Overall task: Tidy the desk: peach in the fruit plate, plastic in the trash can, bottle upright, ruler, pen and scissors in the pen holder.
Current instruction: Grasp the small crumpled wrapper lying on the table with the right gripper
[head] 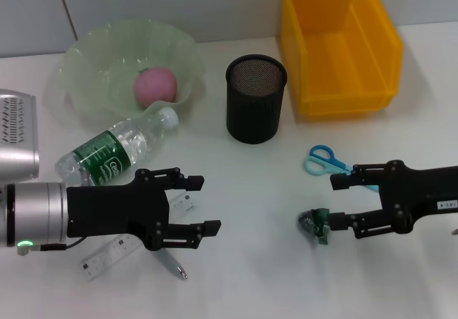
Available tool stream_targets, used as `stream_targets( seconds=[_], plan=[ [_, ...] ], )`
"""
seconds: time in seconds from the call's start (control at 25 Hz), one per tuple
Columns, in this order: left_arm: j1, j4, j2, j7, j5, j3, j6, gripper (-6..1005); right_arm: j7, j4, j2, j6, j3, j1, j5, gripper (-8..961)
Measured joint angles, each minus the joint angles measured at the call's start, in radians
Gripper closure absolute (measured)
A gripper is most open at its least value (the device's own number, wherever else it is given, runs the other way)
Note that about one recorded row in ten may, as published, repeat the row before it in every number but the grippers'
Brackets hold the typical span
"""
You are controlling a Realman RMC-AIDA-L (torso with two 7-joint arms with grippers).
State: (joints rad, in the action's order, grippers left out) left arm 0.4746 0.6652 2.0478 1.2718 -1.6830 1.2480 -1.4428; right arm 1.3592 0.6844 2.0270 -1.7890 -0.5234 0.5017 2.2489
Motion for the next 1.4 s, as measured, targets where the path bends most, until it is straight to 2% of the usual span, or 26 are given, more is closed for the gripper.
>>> stream_targets(
  seconds=[0.12, 0.44, 0.64, 0.88, 1.12, 1.4],
  plan=[
    [-0.002, 0.000, 0.000, -0.006, 0.000, -0.007, 0.000, 199, 0.089, 0.061, 0.003, -0.003, -0.030, 0.017, 0.000, 260],
    [0.001, 0.002, 0.001, -0.009, -0.001, -0.025, -0.005, 199, 0.592, 0.393, 0.005, -0.022, -0.288, 0.107, 0.064, 265],
    [-0.002, 0.004, 0.000, -0.006, -0.001, -0.028, -0.002, 199, 0.722, 0.491, 0.003, -0.096, -0.389, 0.161, 0.130, 268],
    [-0.003, 0.006, -0.002, -0.003, -0.002, -0.034, -0.002, 200, 0.730, 0.505, 0.012, -0.114, -0.521, 0.195, 0.222, 272],
    [-0.003, 0.003, -0.003, -0.001, -0.004, -0.046, -0.002, 200, 0.693, 0.480, 0.041, -0.006, -0.608, 0.207, 0.280, 276],
    [-0.002, 0.000, -0.003, 0.008, -0.004, -0.050, -0.002, 200, 0.666, 0.373, 0.049, 0.122, -0.740, 0.220, 0.281, 280]
  ],
)
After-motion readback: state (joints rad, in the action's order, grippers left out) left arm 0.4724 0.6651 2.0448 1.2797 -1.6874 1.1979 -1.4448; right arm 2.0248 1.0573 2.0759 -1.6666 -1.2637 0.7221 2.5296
